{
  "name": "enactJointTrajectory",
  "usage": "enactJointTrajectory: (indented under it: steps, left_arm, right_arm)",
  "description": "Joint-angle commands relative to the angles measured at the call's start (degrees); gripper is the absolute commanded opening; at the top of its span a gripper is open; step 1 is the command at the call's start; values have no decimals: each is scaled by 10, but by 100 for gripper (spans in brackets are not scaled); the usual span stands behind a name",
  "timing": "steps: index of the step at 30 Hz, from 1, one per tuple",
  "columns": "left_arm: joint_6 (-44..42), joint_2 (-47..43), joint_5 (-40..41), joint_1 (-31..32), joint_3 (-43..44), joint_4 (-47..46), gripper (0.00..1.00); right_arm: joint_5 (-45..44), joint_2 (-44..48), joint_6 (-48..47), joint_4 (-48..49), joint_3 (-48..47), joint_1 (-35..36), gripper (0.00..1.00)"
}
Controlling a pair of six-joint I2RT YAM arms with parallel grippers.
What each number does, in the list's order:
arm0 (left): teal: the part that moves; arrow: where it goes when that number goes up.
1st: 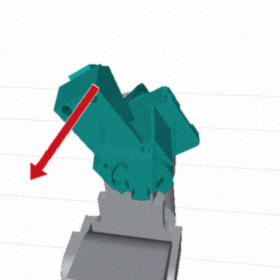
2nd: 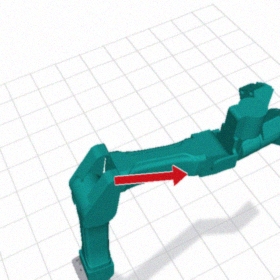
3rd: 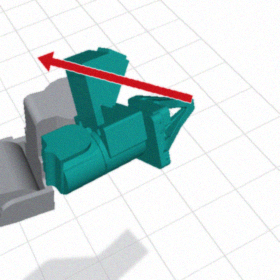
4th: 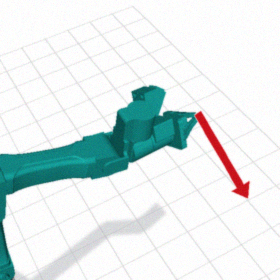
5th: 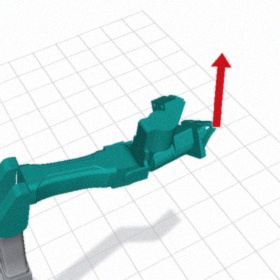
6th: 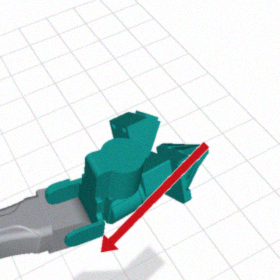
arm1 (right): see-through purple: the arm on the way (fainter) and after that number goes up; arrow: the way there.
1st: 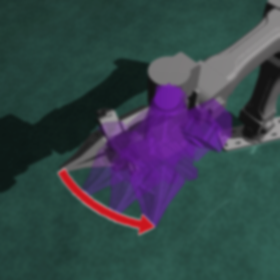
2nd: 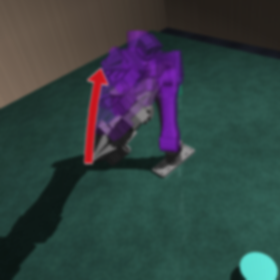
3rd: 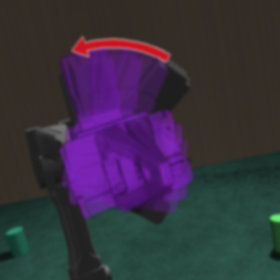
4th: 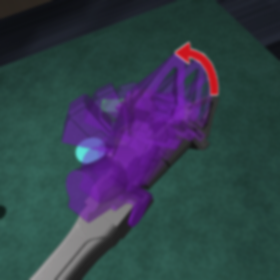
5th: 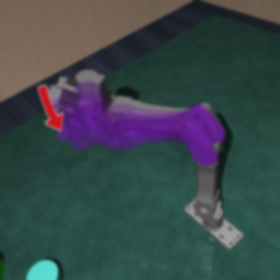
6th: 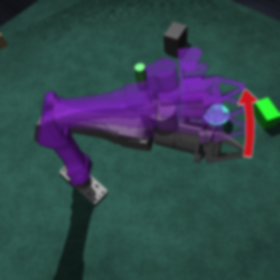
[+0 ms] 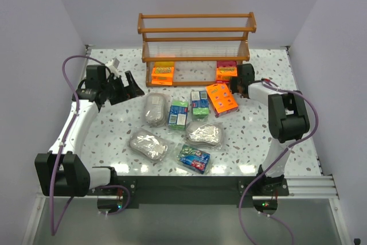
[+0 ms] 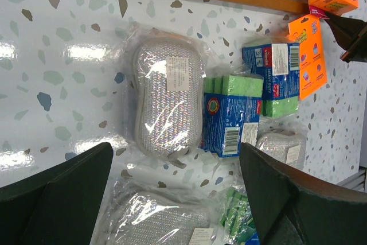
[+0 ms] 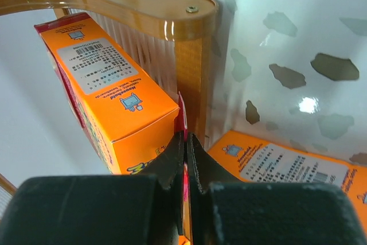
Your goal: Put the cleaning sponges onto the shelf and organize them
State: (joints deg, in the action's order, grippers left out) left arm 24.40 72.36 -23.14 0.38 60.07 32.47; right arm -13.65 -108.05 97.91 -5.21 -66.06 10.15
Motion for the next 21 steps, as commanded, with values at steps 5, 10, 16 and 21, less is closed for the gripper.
enactJointTrajectory:
  steps: [5,10,16,21]
  left_arm:
    - [-10,-10,3,1,-4,-2,98]
    - [-8,-9,1,1,-3,-4,98]
    - [-5,-11,-2,0,-6,-5,98]
    - [-1,-16,-8,0,-14,-9,98]
  right_arm:
    - [35,-15,-38,49,-8,-15,15]
    - [53,-1,-42,93,10,-15,45]
    - [65,53,-57,104,51,-14,62]
    - [65,127,-91,91,110,-14,68]
